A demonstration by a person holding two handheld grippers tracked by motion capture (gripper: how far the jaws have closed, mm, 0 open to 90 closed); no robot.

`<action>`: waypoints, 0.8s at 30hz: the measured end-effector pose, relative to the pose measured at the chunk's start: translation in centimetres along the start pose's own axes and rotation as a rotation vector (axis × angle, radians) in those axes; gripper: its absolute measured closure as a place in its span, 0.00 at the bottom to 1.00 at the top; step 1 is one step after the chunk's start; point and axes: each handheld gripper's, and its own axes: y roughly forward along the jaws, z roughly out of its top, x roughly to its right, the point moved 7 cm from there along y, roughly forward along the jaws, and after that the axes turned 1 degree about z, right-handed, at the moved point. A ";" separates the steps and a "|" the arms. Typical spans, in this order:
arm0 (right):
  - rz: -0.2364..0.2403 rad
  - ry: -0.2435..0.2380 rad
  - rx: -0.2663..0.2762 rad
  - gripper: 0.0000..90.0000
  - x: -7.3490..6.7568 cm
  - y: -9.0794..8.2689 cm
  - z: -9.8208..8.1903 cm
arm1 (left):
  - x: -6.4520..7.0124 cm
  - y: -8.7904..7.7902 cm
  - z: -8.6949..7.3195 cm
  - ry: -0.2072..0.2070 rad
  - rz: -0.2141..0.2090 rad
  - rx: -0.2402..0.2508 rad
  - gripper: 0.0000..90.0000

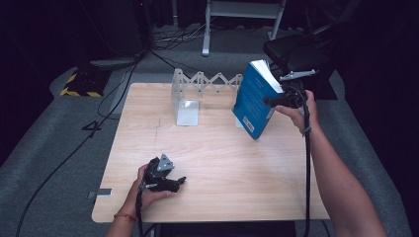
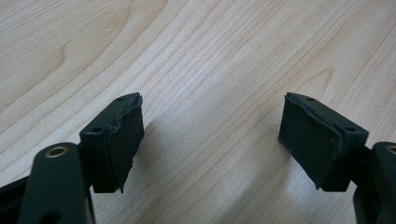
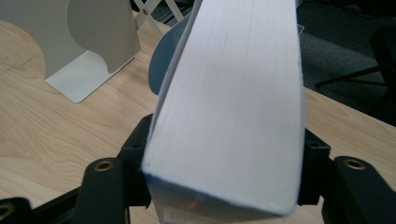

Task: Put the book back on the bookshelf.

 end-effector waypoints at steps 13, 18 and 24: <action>0.011 -0.019 -0.024 0.38 -0.1 0.0 -1.8 | 0.0 0.0 0.0 0.000 0.000 -0.001 0.25; 0.019 -0.035 -0.050 0.35 -0.1 0.1 -2.7 | 0.0 0.0 0.0 0.000 -0.001 -0.001 0.25; 0.016 -0.071 -0.073 0.34 -0.2 0.2 -4.0 | 0.0 0.0 0.0 0.000 0.000 -0.001 0.25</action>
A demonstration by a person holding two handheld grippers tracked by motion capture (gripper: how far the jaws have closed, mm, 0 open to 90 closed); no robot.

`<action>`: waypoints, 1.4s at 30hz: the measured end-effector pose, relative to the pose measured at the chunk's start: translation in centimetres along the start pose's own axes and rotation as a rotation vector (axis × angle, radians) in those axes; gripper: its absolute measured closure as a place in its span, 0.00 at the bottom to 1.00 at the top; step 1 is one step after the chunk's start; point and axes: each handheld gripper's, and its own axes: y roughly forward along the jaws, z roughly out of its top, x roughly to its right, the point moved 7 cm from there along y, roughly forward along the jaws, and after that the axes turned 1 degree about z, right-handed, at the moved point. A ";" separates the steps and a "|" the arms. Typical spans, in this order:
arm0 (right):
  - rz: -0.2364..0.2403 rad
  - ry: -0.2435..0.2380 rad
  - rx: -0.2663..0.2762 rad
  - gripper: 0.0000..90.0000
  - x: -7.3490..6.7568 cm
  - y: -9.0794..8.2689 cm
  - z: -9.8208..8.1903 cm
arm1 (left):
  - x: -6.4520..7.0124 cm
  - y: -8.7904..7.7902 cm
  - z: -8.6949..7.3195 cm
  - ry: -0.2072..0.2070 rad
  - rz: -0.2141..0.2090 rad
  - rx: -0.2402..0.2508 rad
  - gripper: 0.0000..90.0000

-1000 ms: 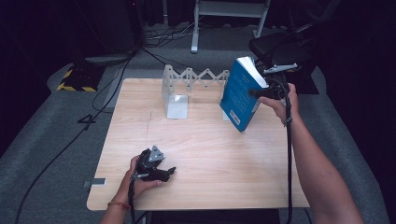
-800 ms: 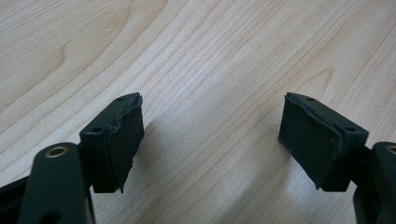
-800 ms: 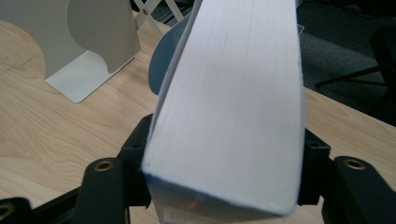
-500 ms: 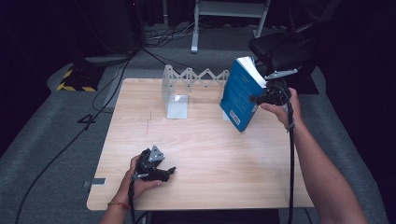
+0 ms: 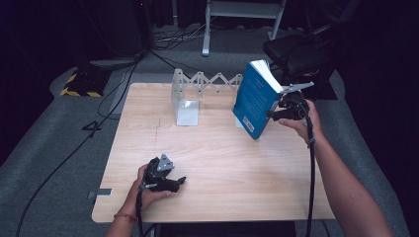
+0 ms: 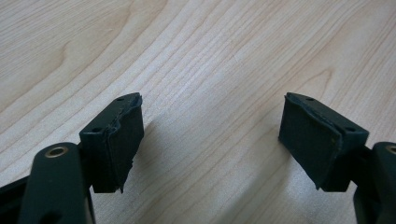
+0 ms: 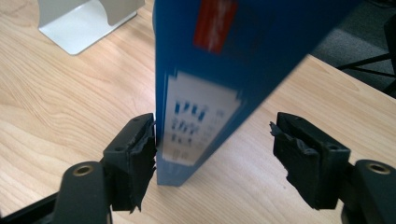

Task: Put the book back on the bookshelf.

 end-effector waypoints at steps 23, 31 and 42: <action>-0.012 -0.100 -0.054 0.36 -1.1 -1.1 -5.3 | 0.0 0.0 0.0 0.000 0.001 0.000 0.25; -0.020 -0.132 -0.061 0.36 -1.7 -1.4 -7.6 | 0.0 0.0 0.0 0.000 0.001 0.000 0.25; -0.010 -0.171 -0.042 0.34 -2.9 -2.4 -11.7 | 0.0 0.0 0.0 -0.002 0.000 0.001 0.25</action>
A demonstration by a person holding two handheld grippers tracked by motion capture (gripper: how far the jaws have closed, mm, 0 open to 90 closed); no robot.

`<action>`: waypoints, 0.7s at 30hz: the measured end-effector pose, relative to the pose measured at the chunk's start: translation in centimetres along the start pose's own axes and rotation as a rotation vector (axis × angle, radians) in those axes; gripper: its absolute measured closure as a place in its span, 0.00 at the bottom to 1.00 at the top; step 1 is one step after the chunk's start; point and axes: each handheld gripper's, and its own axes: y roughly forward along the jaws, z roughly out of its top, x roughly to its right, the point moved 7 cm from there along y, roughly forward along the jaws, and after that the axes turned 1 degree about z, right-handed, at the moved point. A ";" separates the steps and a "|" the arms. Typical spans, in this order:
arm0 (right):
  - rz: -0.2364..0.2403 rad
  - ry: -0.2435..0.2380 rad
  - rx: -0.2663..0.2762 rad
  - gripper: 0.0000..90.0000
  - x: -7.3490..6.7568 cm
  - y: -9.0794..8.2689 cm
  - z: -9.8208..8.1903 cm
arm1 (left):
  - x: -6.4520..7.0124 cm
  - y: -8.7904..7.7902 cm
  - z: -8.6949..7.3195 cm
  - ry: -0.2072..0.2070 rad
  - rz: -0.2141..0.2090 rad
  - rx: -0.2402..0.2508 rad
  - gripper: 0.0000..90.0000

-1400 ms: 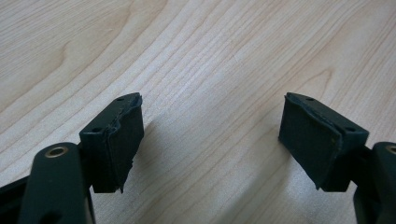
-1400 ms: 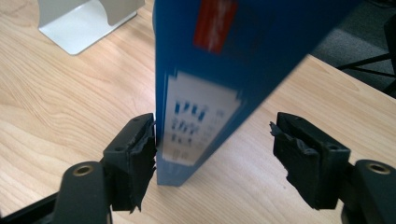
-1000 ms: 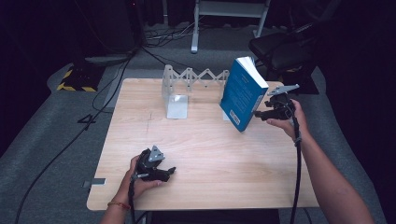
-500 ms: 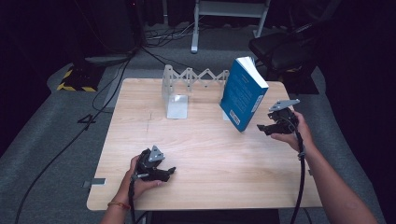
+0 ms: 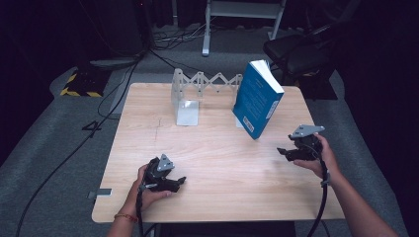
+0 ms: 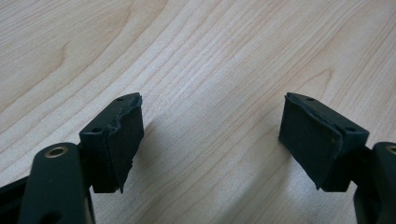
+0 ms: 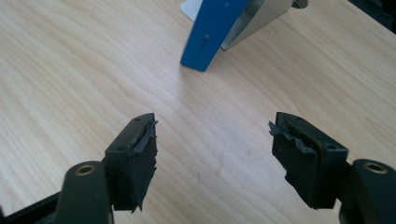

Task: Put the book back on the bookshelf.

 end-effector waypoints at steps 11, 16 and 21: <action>0.053 -0.020 0.019 0.33 -1.3 -0.5 -4.0 | 0.1 0.2 0.1 -0.010 0.004 0.004 0.23; 0.070 -0.013 0.035 0.33 -1.5 -1.1 -5.6 | 0.1 0.2 0.1 -0.012 0.004 0.004 0.23; 0.078 0.013 0.047 0.32 -1.3 -1.9 -8.1 | 0.1 0.2 0.1 -0.013 0.005 -0.001 0.23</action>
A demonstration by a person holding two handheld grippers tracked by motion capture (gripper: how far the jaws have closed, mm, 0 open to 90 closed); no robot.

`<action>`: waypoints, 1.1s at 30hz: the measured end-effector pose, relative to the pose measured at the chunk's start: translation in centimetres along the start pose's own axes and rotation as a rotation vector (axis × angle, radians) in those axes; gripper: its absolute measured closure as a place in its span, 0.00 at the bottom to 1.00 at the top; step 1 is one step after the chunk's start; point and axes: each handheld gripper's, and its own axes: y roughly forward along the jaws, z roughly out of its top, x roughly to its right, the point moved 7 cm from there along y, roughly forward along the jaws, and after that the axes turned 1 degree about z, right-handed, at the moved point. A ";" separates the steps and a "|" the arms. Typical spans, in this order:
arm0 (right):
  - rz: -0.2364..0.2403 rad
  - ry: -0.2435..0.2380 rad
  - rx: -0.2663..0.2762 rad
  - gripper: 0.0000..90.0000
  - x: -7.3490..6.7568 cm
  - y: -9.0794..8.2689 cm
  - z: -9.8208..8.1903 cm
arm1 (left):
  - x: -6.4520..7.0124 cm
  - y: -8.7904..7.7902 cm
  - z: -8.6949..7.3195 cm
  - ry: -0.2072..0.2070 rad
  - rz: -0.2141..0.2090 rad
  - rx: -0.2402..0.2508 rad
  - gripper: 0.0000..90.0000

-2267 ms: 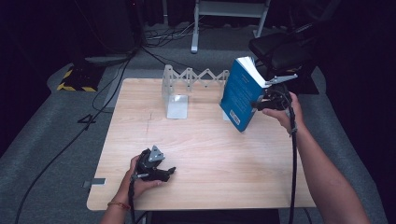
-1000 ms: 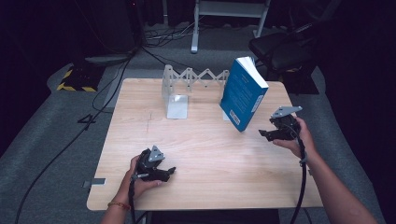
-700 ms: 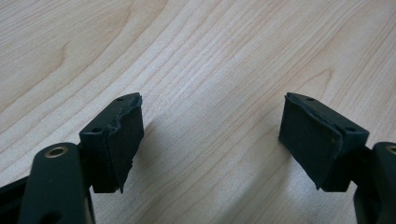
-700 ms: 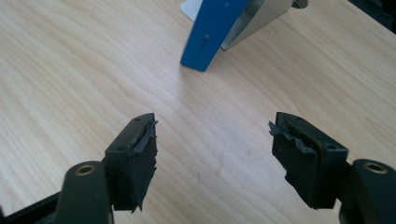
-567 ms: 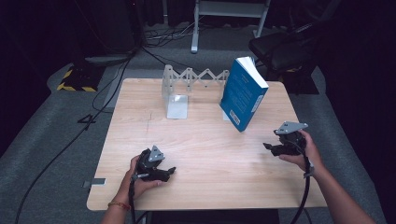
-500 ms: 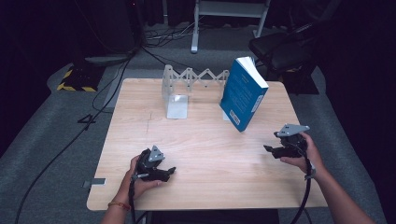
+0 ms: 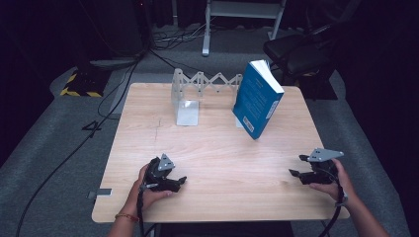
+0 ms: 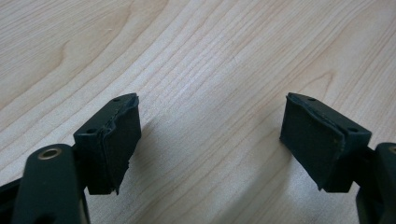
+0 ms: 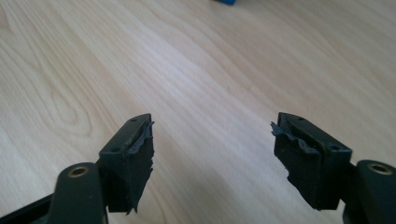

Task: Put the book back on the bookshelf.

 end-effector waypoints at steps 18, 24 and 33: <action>0.030 0.175 0.056 0.29 1.1 -1.1 -6.3 | 0.0 0.0 0.0 0.002 0.006 0.000 0.23; 0.019 0.181 0.067 0.26 1.1 -1.0 -6.4 | 0.0 0.0 0.0 -0.002 0.007 0.000 0.22; 0.017 0.183 0.066 0.26 1.1 -1.0 -6.4 | 0.1 0.0 0.0 -0.003 0.007 0.001 0.22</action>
